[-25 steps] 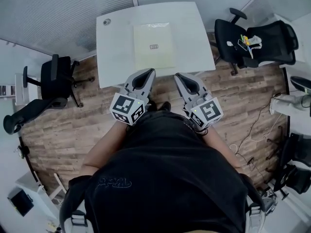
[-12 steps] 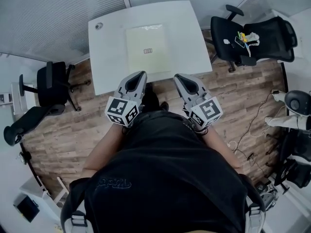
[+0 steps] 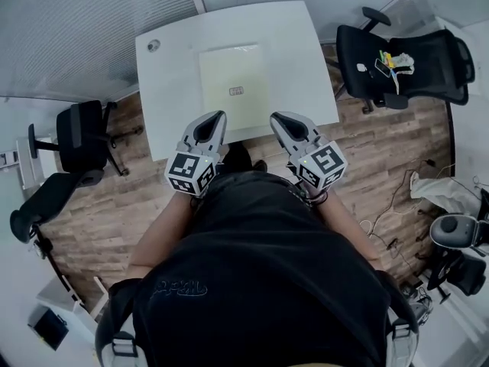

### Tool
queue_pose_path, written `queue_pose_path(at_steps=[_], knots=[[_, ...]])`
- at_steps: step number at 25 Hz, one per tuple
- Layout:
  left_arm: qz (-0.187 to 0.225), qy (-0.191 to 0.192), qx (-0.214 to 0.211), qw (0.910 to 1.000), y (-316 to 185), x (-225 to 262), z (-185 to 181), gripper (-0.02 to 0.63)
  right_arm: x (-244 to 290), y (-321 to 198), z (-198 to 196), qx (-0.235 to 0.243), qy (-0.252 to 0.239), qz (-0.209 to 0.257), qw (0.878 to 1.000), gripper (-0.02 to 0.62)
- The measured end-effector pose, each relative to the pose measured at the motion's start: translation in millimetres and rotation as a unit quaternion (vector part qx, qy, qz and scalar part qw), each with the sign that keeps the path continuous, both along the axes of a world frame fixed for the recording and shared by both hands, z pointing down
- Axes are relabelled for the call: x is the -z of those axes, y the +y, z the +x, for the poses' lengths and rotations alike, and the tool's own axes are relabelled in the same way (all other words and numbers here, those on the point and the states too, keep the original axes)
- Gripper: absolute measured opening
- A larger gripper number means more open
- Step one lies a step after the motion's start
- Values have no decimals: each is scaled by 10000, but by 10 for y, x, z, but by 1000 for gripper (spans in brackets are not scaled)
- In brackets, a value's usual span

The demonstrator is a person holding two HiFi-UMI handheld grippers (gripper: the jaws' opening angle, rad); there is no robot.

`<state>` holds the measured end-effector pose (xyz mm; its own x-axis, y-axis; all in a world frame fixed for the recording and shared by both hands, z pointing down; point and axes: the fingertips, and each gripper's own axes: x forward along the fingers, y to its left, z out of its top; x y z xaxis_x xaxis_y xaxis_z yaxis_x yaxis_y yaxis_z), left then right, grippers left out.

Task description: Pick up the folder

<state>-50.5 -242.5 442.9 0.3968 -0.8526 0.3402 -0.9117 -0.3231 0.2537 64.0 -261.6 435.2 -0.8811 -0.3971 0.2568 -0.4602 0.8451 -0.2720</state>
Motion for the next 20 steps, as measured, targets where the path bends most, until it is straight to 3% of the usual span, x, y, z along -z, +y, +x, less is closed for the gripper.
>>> queue_pose_path(at_steps=[13,16,20], knots=[[-625,324,105,9975,-626,-579,-728,15,-489,-682,-562,84,355,-533,9979,36],[-796,383,56,9961,-709,-749,-841,15,-629,-779,-650,9,469,-694,9965,104],[-1019,412,-39,9939,-799,-969,-967,17,-874,-895,-706,-132,662,-922,9934,141]])
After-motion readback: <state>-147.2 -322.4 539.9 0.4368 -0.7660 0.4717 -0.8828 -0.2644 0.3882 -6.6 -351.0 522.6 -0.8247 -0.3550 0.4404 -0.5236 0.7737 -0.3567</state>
